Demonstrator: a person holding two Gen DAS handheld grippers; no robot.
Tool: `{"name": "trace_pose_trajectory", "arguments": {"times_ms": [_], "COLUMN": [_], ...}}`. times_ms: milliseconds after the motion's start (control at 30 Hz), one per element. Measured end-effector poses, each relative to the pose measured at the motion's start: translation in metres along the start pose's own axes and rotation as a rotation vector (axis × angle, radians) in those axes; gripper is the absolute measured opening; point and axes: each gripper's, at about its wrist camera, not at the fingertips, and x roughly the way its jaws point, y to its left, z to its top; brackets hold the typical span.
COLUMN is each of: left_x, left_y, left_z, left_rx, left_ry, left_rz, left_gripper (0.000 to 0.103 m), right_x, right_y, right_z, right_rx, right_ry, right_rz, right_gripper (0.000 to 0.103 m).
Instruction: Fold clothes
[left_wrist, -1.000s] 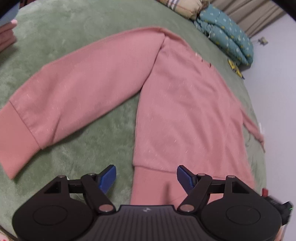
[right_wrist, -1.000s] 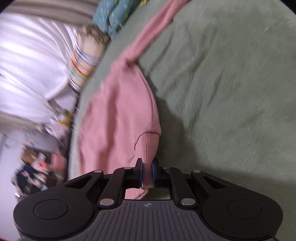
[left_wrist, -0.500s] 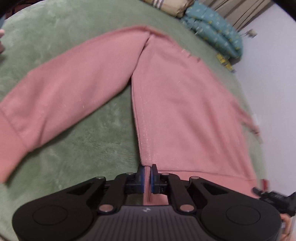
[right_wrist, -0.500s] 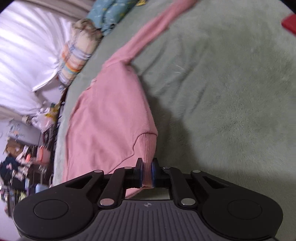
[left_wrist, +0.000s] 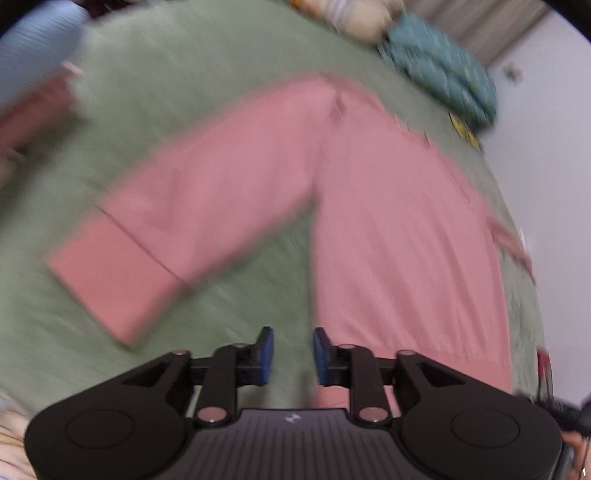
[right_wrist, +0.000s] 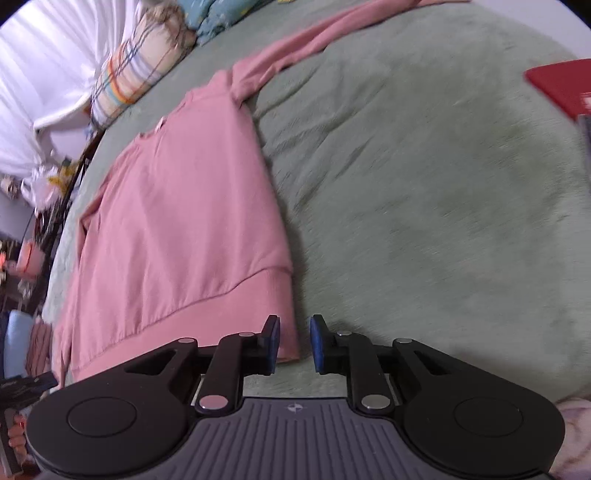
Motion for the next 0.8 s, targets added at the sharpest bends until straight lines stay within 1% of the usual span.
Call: {"name": "trace_pose_trajectory", "arguments": {"times_ms": [33, 67, 100, 133, 333, 400, 467, 500, 533, 567, 600, 633, 667, 700, 767, 800], "left_x": [-0.009, -0.009, -0.007, -0.006, 0.004, 0.012, 0.019, 0.02, 0.02, 0.02, 0.02, 0.018, 0.018, 0.005, -0.014, -0.033], "left_y": [0.02, 0.032, 0.042, 0.052, 0.111, 0.115, 0.118, 0.117, 0.116, 0.115, 0.114, 0.108, 0.103, 0.087, 0.066, 0.051], "left_z": [0.009, 0.011, 0.011, 0.012, 0.017, 0.013, 0.009, 0.007, 0.006, 0.004, 0.002, 0.005, 0.008, 0.016, 0.03, 0.046], "left_rx": [-0.067, -0.105, -0.139, -0.172, -0.374, -0.398, -0.432, -0.443, -0.455, -0.467, -0.479, -0.448, -0.428, -0.35, -0.241, -0.162], "left_ry": [-0.043, -0.047, -0.045, -0.042, -0.025, -0.028, -0.053, -0.076, -0.1, -0.123, -0.147, -0.169, -0.181, -0.229, -0.302, -0.358], "left_rz": [0.018, 0.025, 0.03, 0.035, 0.064, 0.056, 0.035, 0.025, 0.016, 0.006, -0.004, 0.009, 0.027, 0.079, 0.124, 0.161], "left_gripper": [0.035, 0.036, 0.036, 0.036, 0.036, 0.037, 0.046, 0.048, 0.046, 0.014, 0.007, 0.005, 0.005, 0.005, 0.005, 0.005], "right_x": [-0.001, -0.002, -0.003, -0.002, 0.014, 0.017, 0.017, 0.017, 0.016, 0.015, 0.014, 0.014, 0.014, 0.014, 0.013, 0.012], "right_y": [0.0, 0.0, 0.0, 0.002, 0.029, 0.037, 0.042, 0.044, 0.046, 0.049, 0.053, 0.055, 0.057, 0.059, 0.059, 0.059], "right_z": [0.0, 0.001, 0.001, 0.0, -0.005, -0.005, -0.004, -0.003, -0.003, -0.003, -0.003, -0.003, -0.003, -0.004, -0.005, -0.005], "right_rx": [0.006, 0.021, 0.034, 0.038, 0.052, 0.056, 0.057, 0.056, 0.053, 0.049, 0.044, 0.041, 0.04, 0.039, 0.039, 0.039], "right_ry": [-0.004, -0.012, -0.018, -0.019, 0.006, 0.009, 0.007, 0.005, 0.003, 0.0, -0.002, -0.003, -0.003, -0.001, 0.001, 0.002], "right_rz": [0.003, 0.013, 0.022, 0.029, 0.09, 0.107, 0.121, 0.126, 0.131, 0.136, 0.142, 0.144, 0.144, 0.141, 0.131, 0.125], "right_gripper": [0.02, 0.021, 0.024, 0.026, 0.026, 0.026, 0.026, 0.026, 0.026, 0.026, 0.026, 0.026, 0.026, 0.026, 0.027, 0.027]}}
